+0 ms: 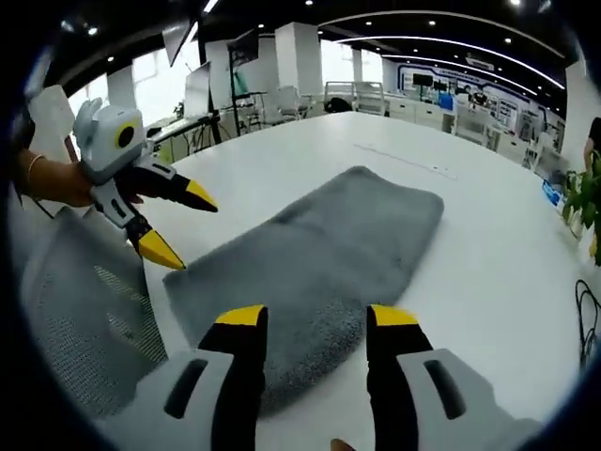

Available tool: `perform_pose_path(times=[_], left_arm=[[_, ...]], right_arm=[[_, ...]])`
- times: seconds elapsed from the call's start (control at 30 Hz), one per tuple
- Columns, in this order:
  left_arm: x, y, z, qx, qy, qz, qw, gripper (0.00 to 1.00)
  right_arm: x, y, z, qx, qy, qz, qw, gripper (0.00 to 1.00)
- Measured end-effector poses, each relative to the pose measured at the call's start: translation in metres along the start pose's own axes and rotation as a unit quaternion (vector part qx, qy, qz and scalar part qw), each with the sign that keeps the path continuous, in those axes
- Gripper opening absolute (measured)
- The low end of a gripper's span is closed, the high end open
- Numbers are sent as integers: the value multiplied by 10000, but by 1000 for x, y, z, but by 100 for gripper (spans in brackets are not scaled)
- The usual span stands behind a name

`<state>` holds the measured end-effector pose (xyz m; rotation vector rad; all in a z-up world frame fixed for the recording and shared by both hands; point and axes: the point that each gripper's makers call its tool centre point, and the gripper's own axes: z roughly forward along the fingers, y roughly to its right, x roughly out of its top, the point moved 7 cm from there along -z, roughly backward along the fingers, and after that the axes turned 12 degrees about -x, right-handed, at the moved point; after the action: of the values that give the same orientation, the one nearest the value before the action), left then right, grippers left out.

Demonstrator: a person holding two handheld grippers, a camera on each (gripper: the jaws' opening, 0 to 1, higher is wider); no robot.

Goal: Fold the towel on the table until its edges align and the towel forms a compact rectangular stack.

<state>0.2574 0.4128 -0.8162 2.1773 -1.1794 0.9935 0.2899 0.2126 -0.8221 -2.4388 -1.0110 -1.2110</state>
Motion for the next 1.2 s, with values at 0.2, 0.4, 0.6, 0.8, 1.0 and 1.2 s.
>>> perform_pose_path(times=[0.2,0.4,0.6,0.8,1.0,1.2], left_arm=[[6,21,5,-246,-259,714,9968,54],[5,38,12,-519,-465,1131,9911,50],[1,45,20,-747,-615,1284,9870,38],[-5,47,28,-869,-744,1312,9847,29],[-12,45,36,-952,-1040,1442,9795,28],[-18,41,44,-979,-1221,1435,9772,28]], right_arm=[[-9,-19,-9,294,-76,-317,9990,39],[-16,-28,-11,536,-174,-699,9960,38],[-23,-37,-16,717,-308,-1115,9907,35],[-31,-42,-12,875,-377,-1217,9880,29],[-41,-45,-7,964,-530,-1398,9840,26],[-46,-47,0,1015,-593,-1634,9795,26]])
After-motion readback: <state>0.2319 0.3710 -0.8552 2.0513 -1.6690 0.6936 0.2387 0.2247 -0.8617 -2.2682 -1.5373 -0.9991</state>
